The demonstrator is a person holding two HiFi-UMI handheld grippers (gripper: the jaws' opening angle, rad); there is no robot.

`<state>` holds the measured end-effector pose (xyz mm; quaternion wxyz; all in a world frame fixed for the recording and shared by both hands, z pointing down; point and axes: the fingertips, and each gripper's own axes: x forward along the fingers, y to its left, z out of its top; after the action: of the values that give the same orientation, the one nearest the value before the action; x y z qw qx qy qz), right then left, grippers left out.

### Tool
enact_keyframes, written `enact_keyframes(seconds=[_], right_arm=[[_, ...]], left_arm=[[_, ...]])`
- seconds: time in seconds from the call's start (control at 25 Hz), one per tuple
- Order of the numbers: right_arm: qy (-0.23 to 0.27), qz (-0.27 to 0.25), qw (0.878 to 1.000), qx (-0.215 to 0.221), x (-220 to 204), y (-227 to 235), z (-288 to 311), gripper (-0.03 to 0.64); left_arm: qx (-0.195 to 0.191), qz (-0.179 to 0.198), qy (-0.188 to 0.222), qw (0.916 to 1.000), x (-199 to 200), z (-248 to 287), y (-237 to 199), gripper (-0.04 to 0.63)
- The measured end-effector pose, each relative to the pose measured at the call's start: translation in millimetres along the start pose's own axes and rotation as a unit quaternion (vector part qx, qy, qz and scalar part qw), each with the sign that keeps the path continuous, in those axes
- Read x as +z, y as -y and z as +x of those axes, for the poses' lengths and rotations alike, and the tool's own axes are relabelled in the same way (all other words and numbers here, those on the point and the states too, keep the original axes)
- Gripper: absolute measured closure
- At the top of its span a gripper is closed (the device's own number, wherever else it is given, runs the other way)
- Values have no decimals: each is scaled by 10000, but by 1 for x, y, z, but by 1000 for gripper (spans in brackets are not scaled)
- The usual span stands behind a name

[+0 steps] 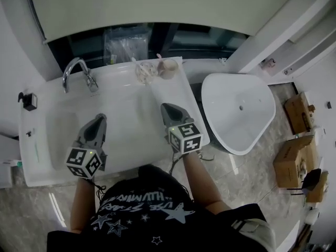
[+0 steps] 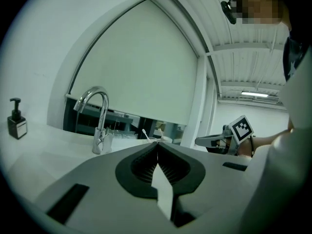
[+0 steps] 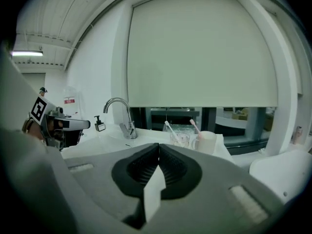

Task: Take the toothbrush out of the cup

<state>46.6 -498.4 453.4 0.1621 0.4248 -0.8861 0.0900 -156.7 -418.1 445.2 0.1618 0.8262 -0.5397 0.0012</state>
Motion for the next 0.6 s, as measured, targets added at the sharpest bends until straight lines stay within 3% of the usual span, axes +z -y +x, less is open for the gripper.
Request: enact_keyframes(seconds=[0.2, 0.6], right_arm=[[-123, -181, 9976, 656, 27, 23, 47, 617], [-544, -524, 9892, 1257, 57, 47, 158, 609]], left_arm=[[292, -44, -17, 9996, 8, 35, -13, 588], [744, -18, -101, 9972, 25, 91, -35, 588]])
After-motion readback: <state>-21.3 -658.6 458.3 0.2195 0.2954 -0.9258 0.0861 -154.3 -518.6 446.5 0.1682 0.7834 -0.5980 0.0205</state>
